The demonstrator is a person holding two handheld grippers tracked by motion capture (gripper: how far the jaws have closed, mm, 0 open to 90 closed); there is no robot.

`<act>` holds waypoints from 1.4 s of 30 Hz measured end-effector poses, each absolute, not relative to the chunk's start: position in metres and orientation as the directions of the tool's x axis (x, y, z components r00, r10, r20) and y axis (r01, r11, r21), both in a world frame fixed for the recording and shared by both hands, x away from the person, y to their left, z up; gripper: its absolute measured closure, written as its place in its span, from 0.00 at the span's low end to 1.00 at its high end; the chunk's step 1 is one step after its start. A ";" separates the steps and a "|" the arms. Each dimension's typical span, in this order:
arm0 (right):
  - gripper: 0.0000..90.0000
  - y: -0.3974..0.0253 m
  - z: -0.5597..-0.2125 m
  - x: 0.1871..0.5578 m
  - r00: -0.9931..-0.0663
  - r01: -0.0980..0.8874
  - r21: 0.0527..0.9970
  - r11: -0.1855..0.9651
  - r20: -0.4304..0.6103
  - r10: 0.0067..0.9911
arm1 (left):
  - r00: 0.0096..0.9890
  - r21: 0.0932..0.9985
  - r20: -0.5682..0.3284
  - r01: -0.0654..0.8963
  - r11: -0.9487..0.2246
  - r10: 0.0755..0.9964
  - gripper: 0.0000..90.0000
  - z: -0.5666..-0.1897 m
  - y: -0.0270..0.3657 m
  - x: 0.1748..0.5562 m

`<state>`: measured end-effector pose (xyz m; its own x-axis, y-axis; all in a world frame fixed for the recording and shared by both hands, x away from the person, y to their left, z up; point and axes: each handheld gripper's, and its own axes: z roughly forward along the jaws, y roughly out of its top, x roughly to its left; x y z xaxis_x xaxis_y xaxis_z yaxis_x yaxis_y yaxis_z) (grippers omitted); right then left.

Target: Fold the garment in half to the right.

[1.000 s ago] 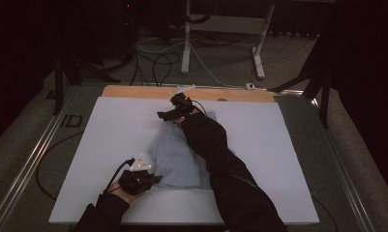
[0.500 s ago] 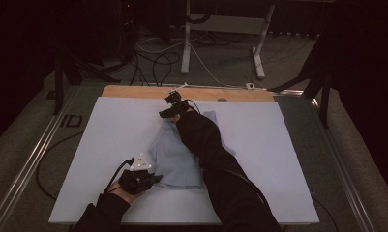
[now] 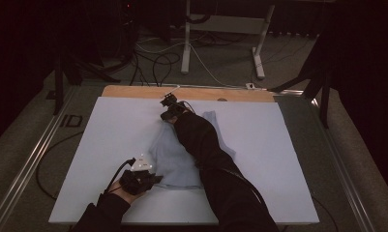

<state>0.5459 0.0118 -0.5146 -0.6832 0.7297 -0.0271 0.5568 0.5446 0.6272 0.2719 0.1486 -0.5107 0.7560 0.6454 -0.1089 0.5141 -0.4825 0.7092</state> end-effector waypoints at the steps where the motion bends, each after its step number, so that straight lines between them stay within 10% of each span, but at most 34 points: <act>1: 0.63 0.013 -0.515 0.546 -0.684 0.553 0.620 0.557 -0.045 0.728 | 0.756 0.709 -0.108 0.514 -0.483 0.646 0.96 -0.511 0.148 0.272; 19: 0.97 0.011 -0.512 0.544 -0.678 0.536 0.624 0.568 -0.082 0.730 | 0.754 0.706 -0.109 0.518 -0.484 0.648 0.96 -0.512 0.148 0.272; 42: 0.97 -0.001 -0.479 0.536 -0.693 0.488 0.667 0.563 -0.096 0.715 | 0.765 0.709 -0.102 0.504 -0.493 0.636 0.96 -0.504 0.145 0.271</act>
